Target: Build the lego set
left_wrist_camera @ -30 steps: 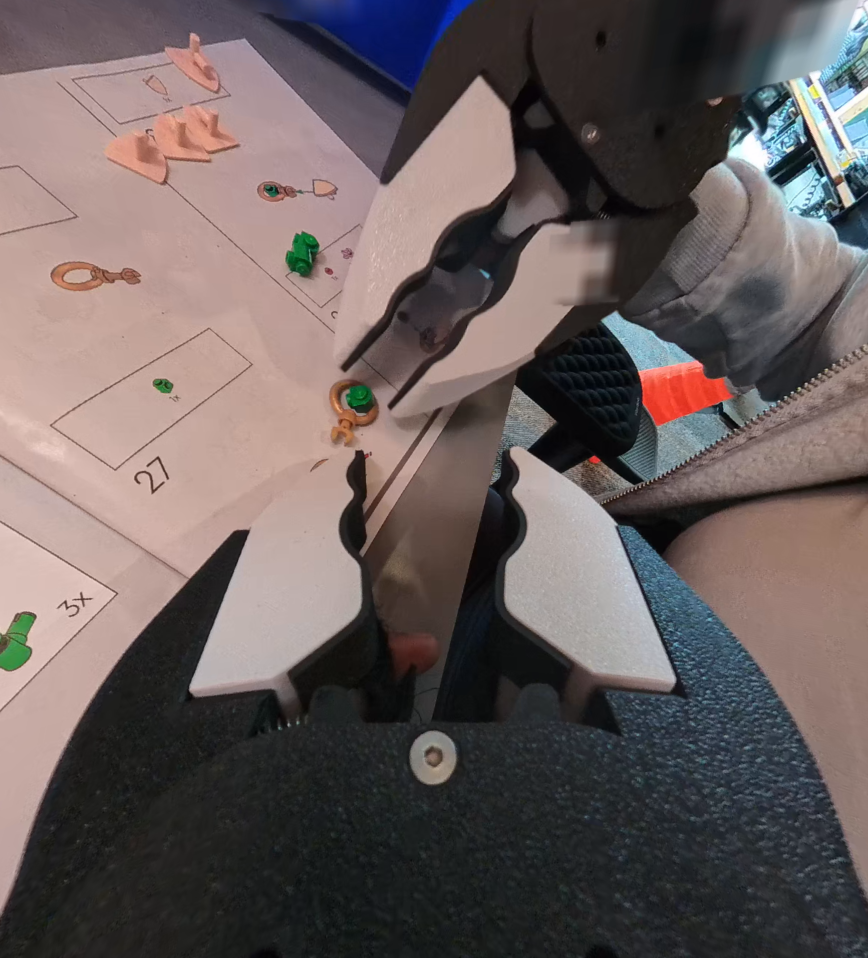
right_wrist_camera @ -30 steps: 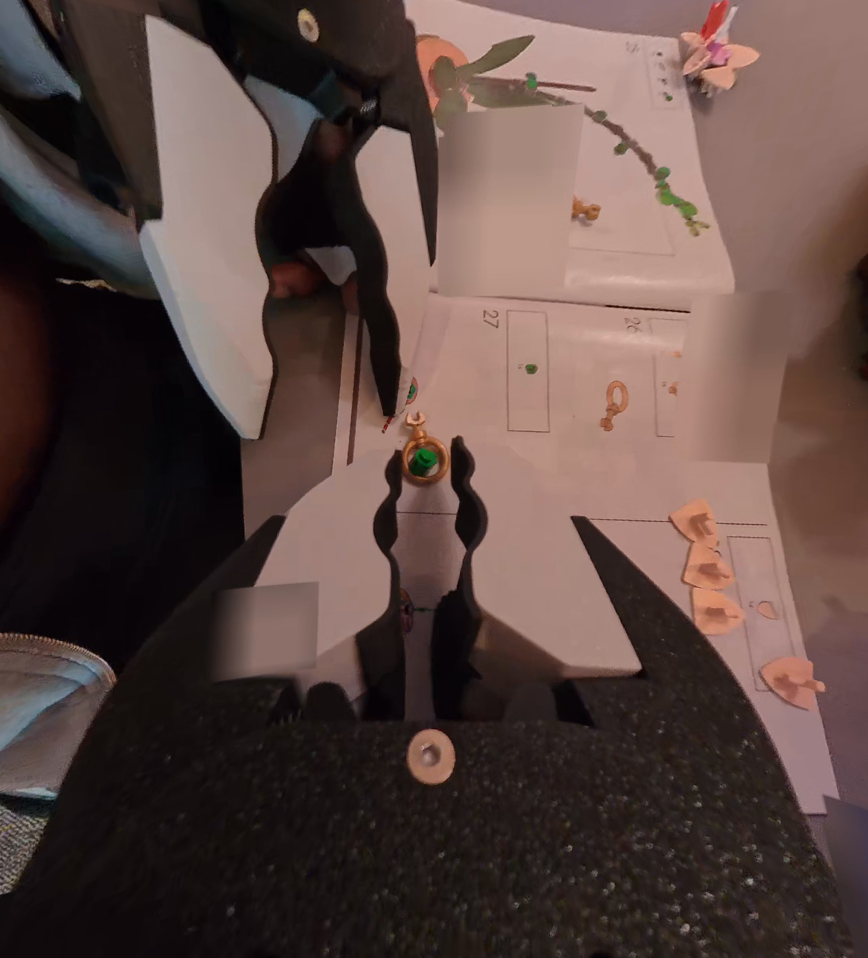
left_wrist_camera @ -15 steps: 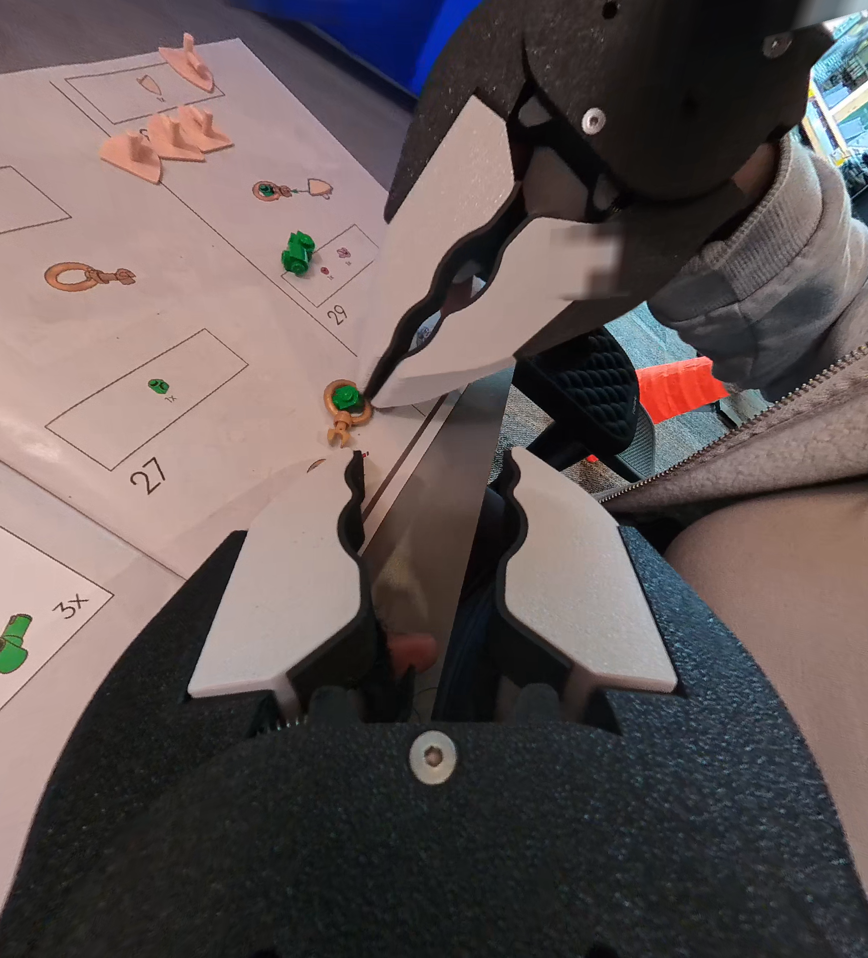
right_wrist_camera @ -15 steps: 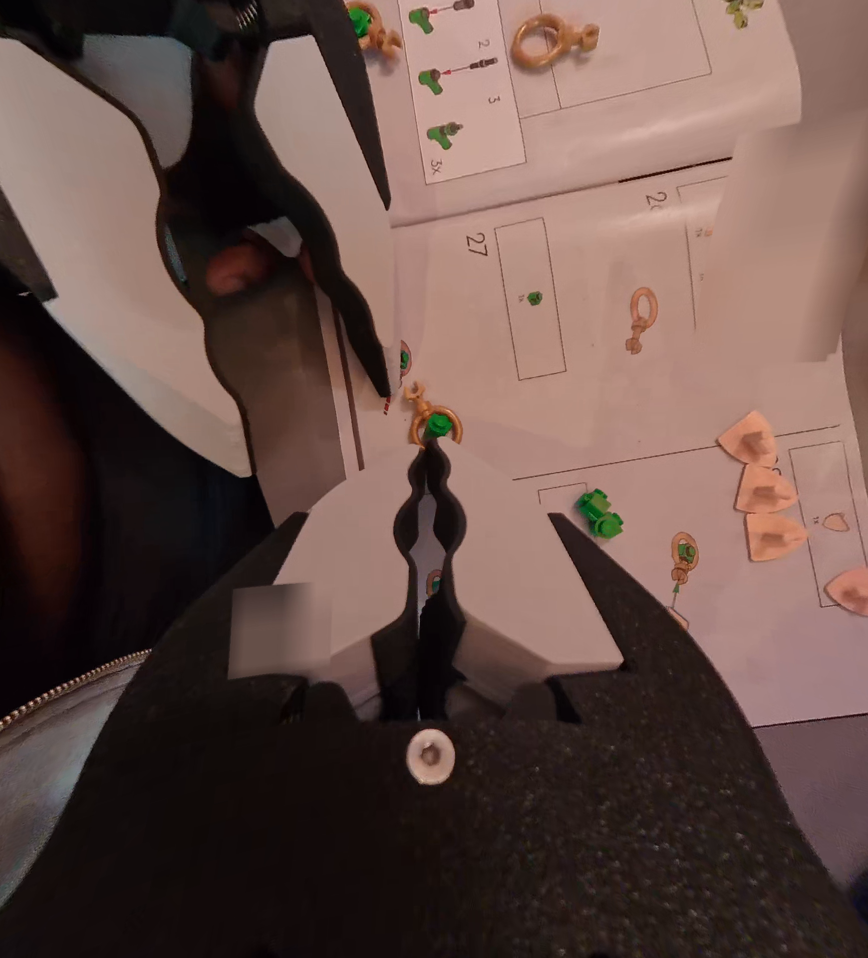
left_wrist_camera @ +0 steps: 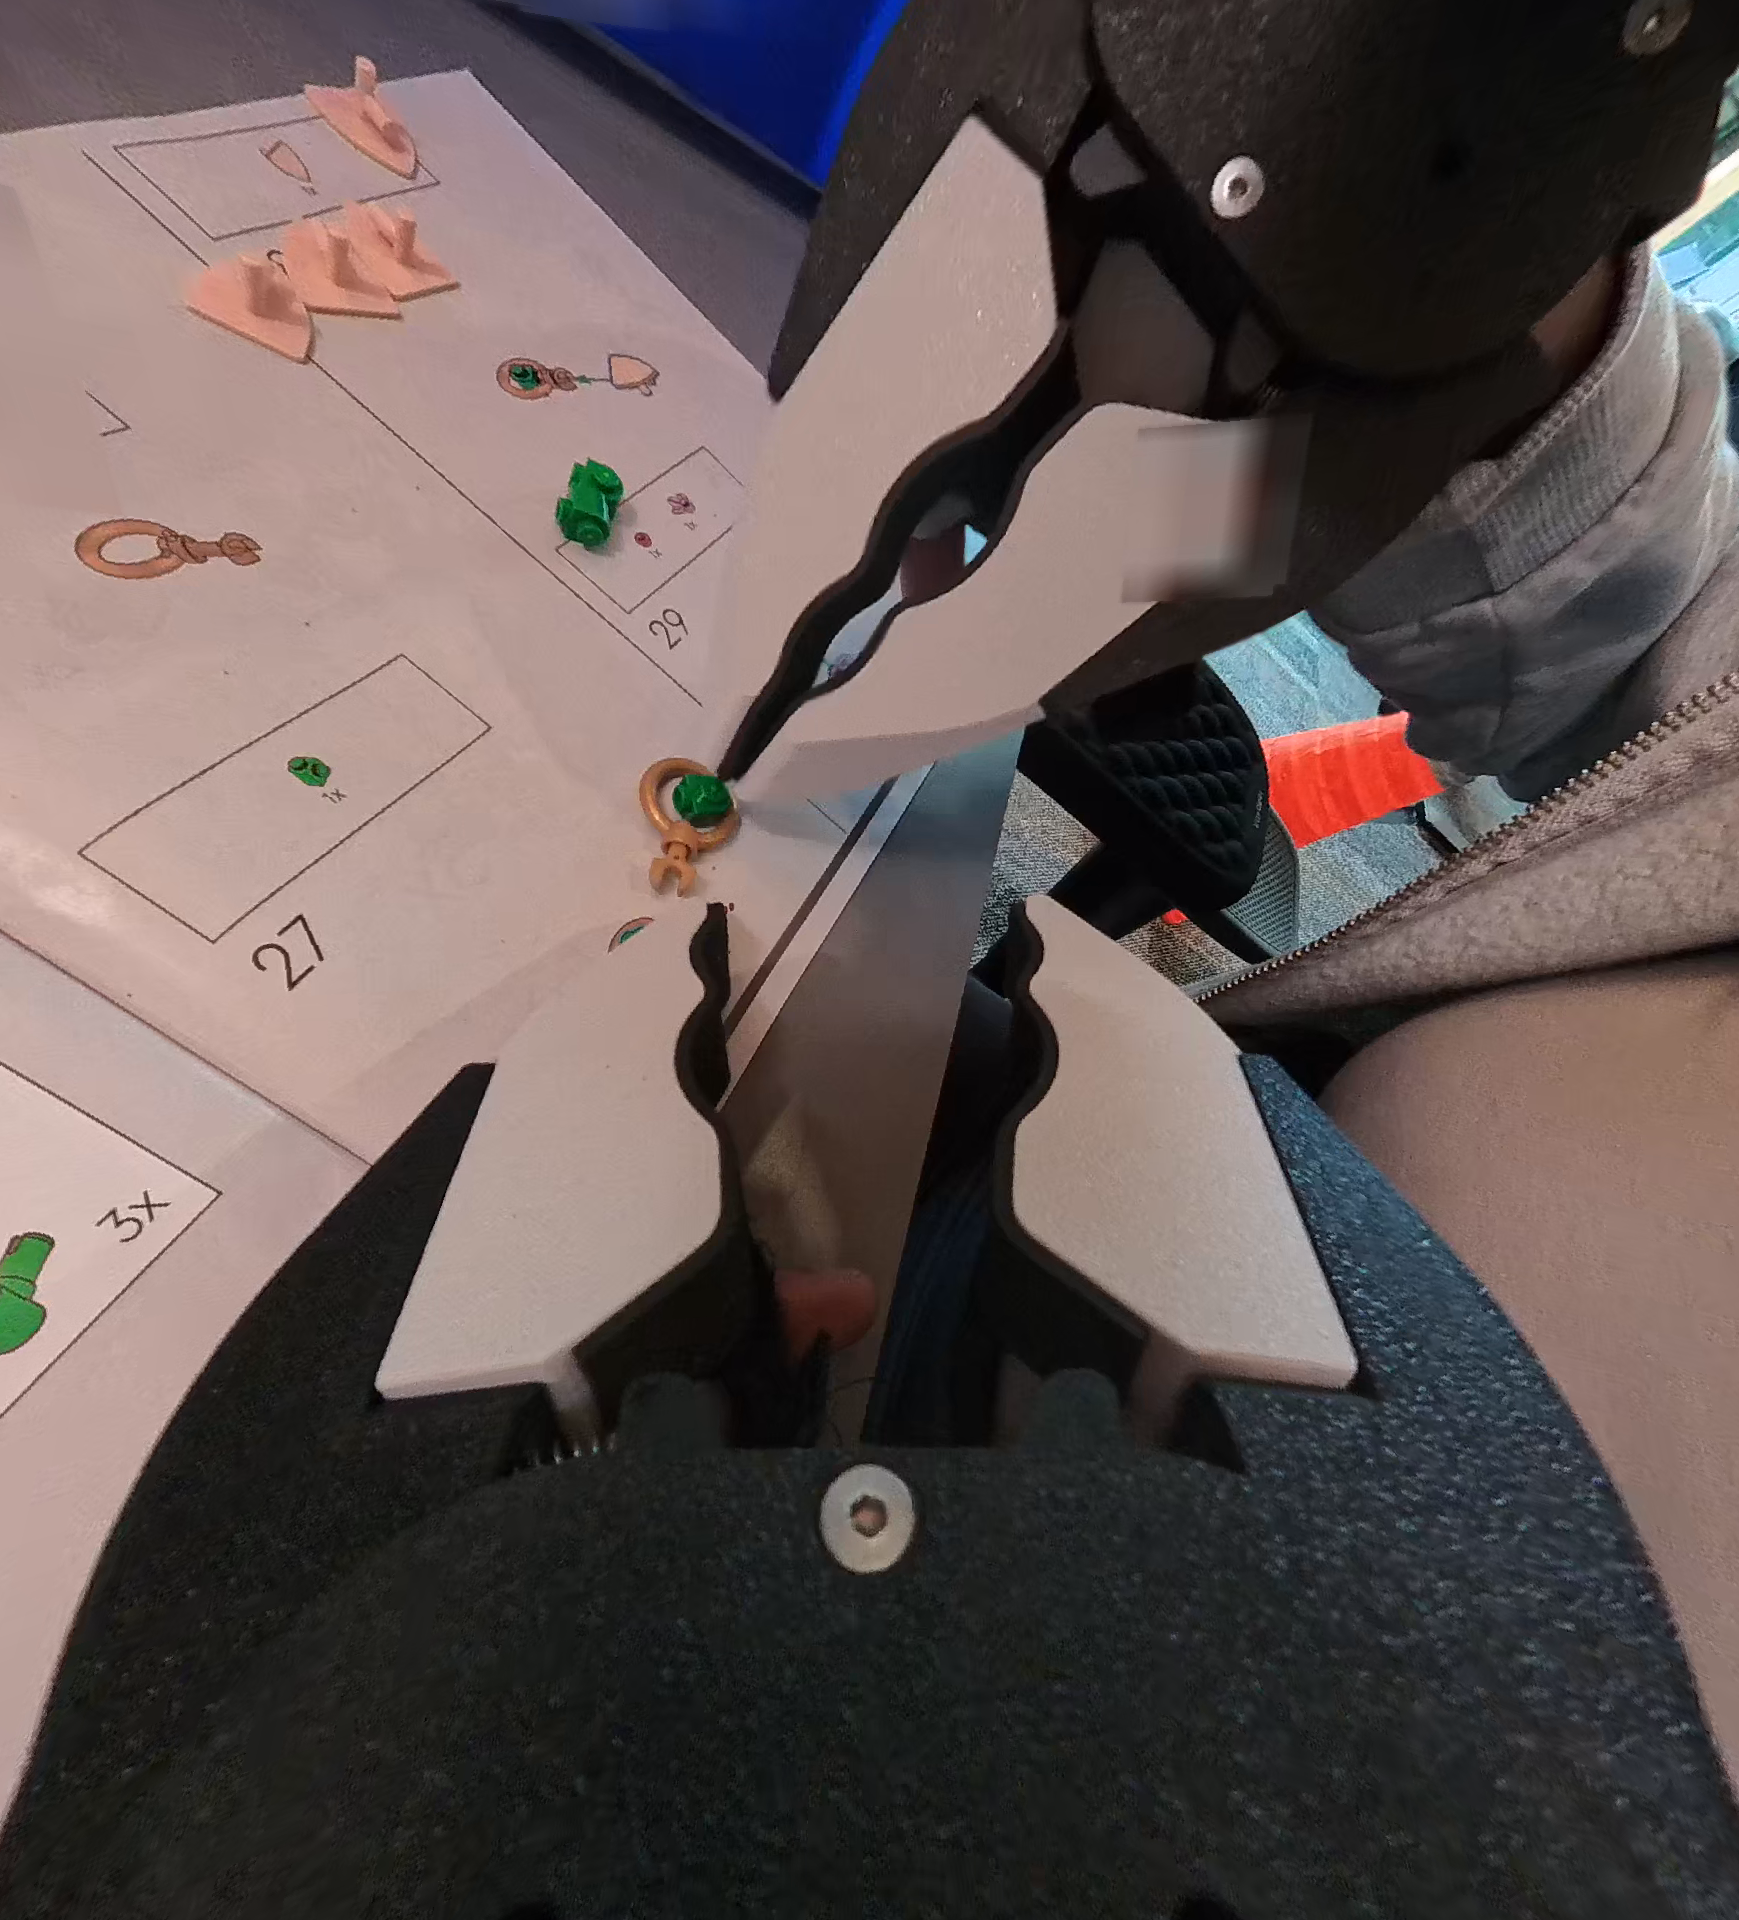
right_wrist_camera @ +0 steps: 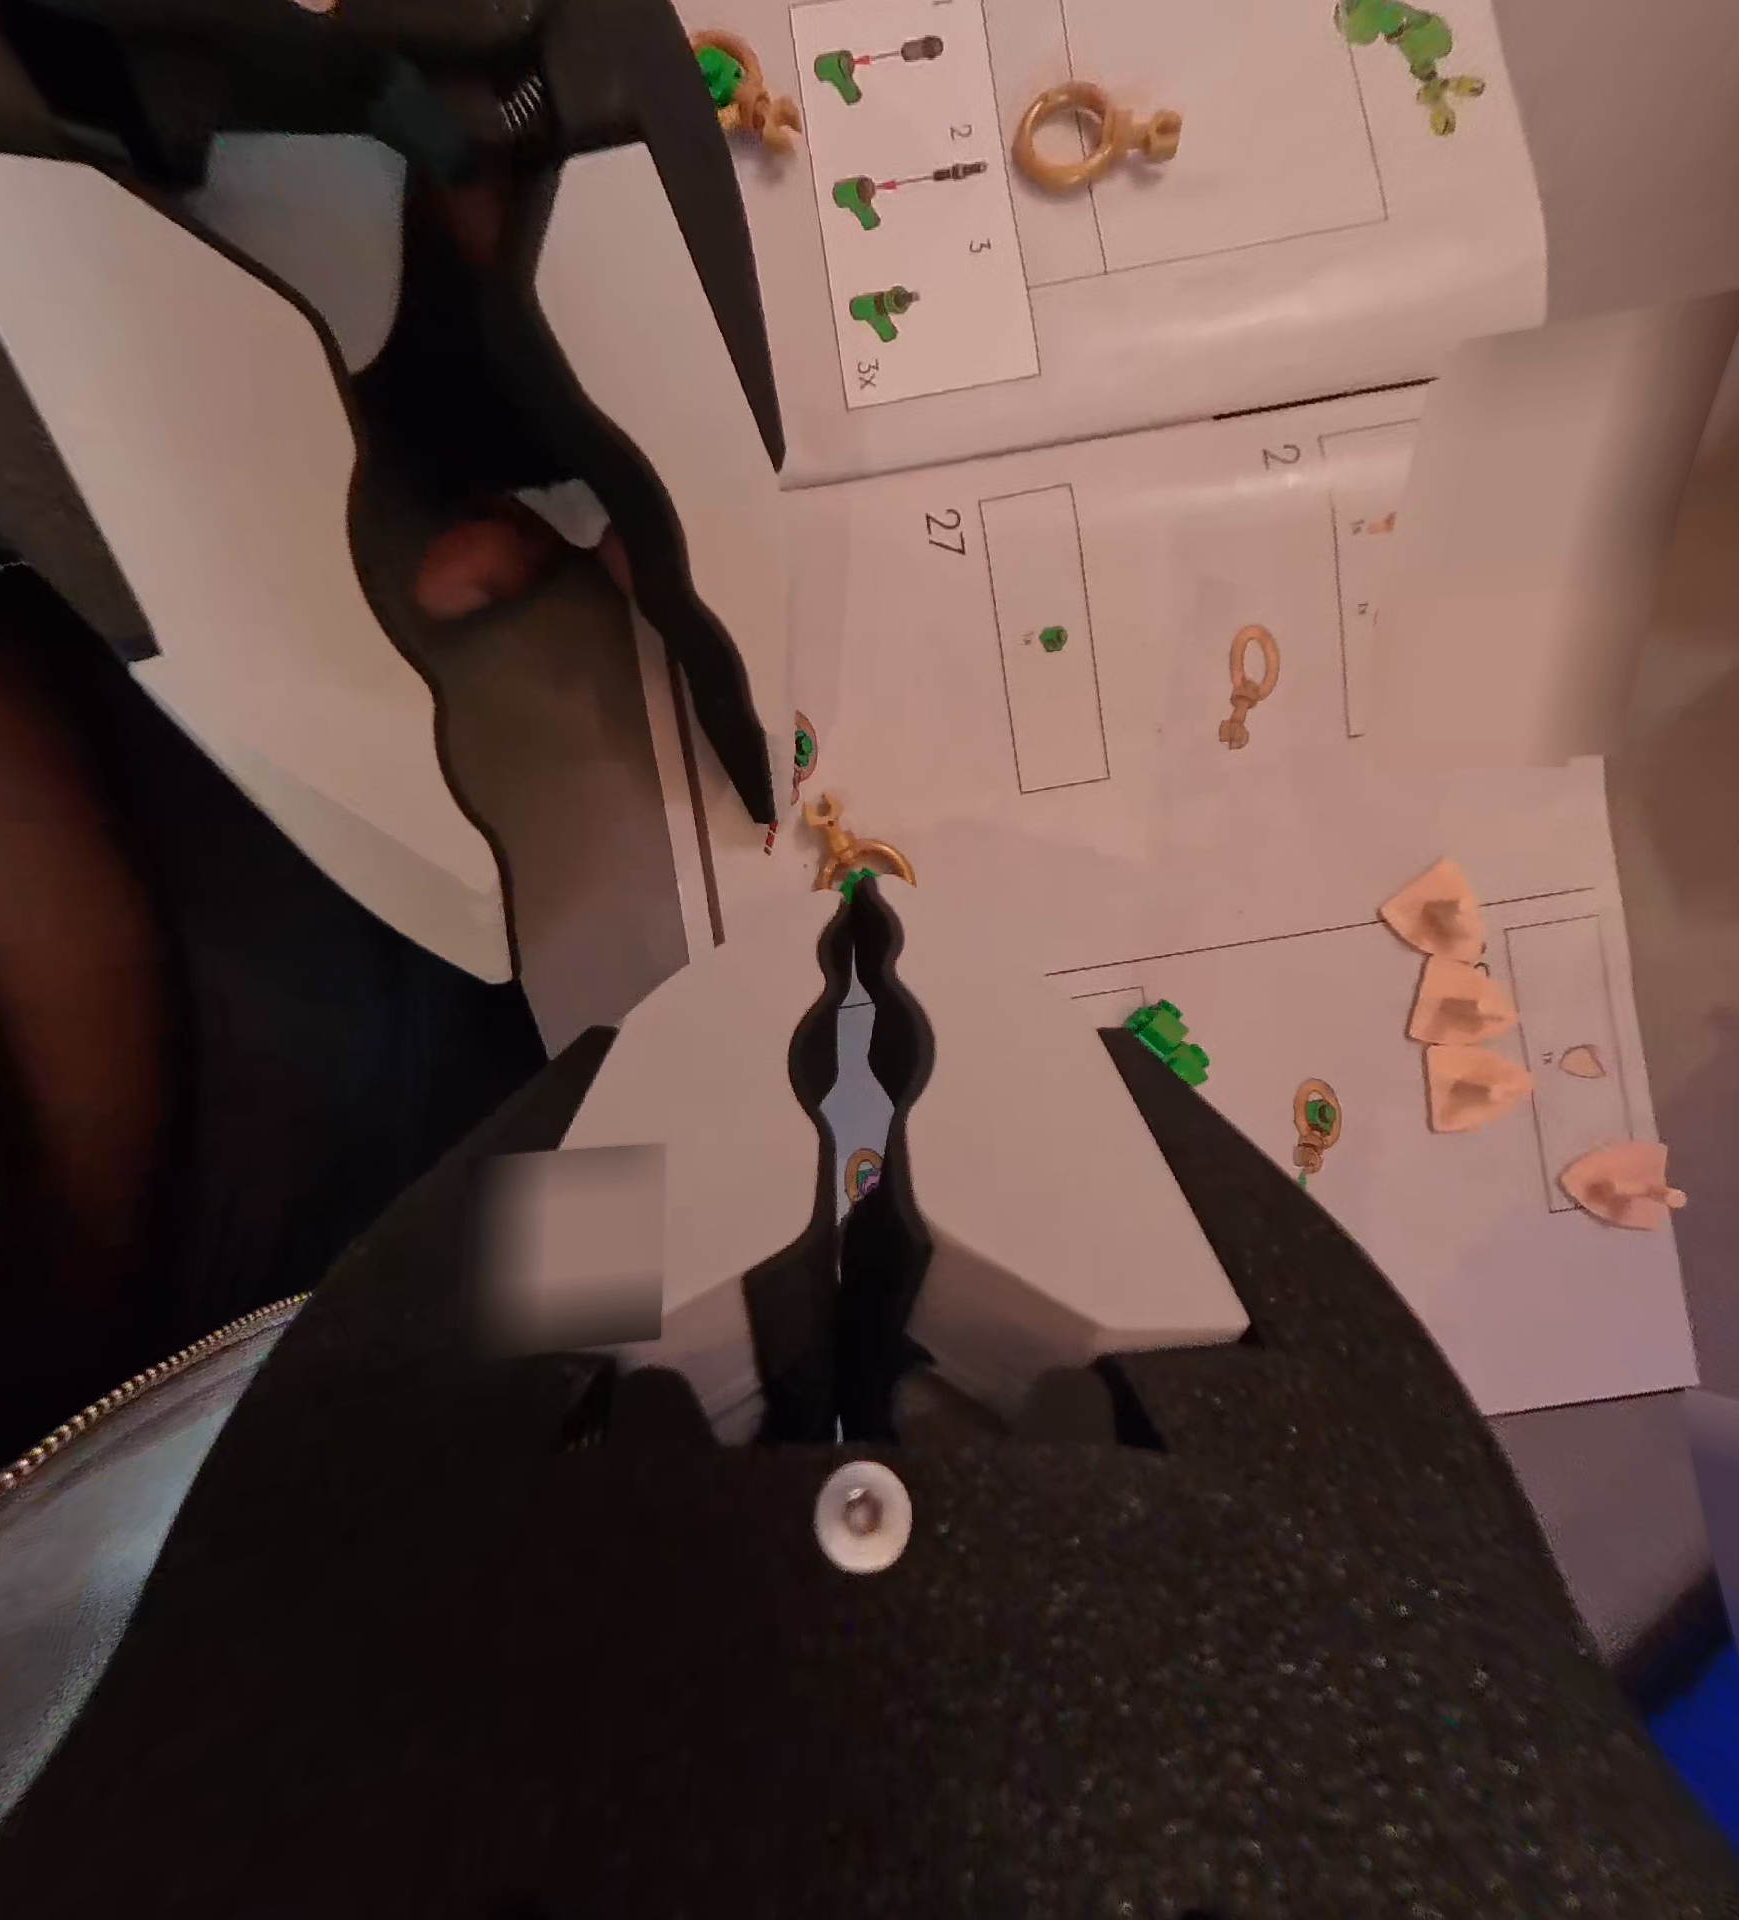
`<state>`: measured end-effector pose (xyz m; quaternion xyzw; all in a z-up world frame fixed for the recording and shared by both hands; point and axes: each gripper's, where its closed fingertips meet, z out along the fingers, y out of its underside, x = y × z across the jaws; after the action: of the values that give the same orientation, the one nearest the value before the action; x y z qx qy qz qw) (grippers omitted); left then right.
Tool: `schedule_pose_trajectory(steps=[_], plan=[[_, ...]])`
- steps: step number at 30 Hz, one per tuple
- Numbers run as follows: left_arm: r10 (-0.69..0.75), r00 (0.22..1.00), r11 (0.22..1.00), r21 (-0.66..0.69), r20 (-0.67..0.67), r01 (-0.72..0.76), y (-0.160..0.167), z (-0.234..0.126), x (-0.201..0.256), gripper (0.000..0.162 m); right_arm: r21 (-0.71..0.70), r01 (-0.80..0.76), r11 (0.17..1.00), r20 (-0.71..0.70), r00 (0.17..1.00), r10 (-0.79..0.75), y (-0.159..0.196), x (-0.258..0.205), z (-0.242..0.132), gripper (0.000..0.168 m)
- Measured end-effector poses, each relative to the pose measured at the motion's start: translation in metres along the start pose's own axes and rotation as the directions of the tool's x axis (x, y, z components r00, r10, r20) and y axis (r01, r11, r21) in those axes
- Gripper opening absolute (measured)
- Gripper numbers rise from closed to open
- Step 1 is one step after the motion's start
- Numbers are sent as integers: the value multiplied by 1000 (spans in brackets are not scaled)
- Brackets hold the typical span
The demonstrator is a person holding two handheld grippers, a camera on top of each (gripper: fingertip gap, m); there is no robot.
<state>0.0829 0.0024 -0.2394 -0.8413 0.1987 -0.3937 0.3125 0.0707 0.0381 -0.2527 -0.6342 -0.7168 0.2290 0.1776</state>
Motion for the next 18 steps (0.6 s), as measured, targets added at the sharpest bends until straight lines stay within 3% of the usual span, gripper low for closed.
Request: schedule_pose_trajectory(steps=[5, 12, 18], plan=[[-13, 1000, 1000, 2, -11, 13, -1, -1, -1, 53, -43, 1, 999, -73, 997, -4, 0, 3, -3, 11], [-2, 1000, 1000, -15, -25, 1, -1, -1, 0, 55, -50, -35, 998, -64, 997, 32, 2, 2, 6, 7], [-9, 999, 1000, -15, -44, 8, -7, 0, -1, 56, -87, 28, 996, -19, 999, -30, 4, 1, 5, 6]])
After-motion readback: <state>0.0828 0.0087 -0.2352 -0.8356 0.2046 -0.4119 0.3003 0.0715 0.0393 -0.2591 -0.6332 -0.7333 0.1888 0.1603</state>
